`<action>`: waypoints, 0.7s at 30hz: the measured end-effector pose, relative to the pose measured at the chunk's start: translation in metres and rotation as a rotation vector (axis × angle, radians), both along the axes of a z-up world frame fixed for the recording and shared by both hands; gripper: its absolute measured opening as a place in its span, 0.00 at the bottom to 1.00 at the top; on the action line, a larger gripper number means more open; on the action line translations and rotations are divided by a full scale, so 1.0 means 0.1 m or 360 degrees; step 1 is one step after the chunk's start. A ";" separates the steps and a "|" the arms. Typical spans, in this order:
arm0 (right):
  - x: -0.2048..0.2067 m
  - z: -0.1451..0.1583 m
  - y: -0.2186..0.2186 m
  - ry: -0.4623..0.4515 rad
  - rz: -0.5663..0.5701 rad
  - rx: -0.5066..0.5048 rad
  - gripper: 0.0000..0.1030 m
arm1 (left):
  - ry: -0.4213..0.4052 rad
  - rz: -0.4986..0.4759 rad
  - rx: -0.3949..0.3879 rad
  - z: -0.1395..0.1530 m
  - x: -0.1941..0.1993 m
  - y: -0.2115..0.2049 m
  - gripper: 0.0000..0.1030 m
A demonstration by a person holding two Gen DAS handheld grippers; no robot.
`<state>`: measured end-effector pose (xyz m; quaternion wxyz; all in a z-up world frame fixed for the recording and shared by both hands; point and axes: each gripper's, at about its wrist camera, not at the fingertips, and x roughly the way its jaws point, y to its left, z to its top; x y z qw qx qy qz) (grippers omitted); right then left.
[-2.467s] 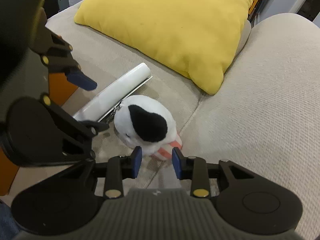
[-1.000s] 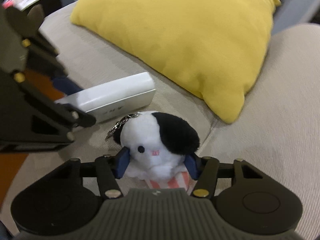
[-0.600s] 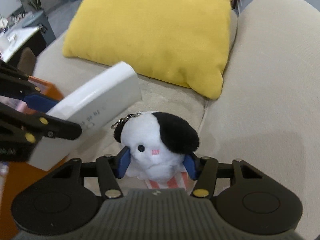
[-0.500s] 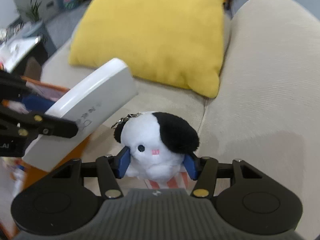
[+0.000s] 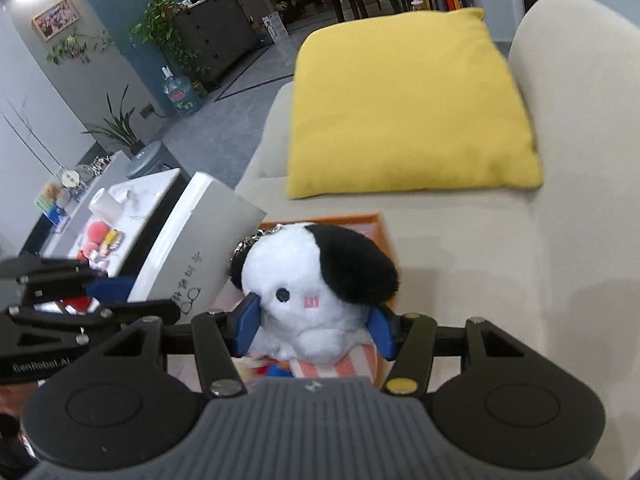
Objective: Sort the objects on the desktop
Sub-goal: 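Carry the tube box with the left tool while the right tool carries the dog plush to the shoebox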
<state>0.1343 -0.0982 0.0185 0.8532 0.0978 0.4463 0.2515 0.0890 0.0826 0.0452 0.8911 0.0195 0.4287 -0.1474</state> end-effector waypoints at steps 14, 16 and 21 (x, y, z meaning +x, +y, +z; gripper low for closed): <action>0.05 -0.64 0.75 0.0229 -0.0366 -0.0385 0.58 | 0.0099 -0.0071 -0.0080 -0.30 -0.39 0.52 0.32; 0.12 -0.71 0.78 0.0270 -0.0407 -0.0403 0.58 | 0.0099 -0.0082 -0.0082 -0.33 -0.47 0.56 0.32; 0.12 -0.81 0.84 0.0298 -0.0465 -0.0499 0.59 | 0.0100 -0.0087 -0.0128 -0.38 -0.49 0.65 0.32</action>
